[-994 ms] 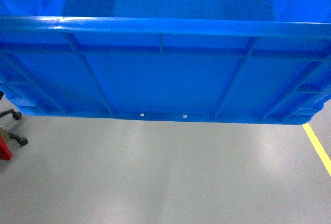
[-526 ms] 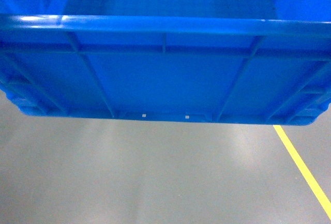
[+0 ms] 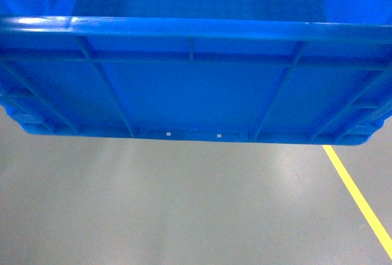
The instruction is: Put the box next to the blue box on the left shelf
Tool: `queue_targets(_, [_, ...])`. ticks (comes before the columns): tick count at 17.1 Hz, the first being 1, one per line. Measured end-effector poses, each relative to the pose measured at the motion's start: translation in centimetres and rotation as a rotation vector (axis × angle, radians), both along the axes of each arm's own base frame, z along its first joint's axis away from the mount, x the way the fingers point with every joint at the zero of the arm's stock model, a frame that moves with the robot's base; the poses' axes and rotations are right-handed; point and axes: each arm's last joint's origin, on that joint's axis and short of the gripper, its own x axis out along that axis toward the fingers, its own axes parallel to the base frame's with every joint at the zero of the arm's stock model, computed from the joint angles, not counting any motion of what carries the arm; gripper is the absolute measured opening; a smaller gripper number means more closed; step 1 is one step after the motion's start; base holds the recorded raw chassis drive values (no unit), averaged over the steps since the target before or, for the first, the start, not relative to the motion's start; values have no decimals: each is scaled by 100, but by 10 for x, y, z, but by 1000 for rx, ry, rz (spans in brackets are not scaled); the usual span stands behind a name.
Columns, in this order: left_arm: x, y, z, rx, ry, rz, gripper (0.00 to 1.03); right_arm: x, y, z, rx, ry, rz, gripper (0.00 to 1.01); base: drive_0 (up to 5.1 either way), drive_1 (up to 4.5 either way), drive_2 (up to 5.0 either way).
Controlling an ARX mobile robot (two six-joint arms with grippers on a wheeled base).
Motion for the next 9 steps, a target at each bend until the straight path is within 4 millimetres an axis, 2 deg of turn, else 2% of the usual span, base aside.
queue_targets(9, [0, 0, 0, 2, 3, 1, 15, 0, 0, -1, 0, 5, 1, 8, 7, 424, -410])
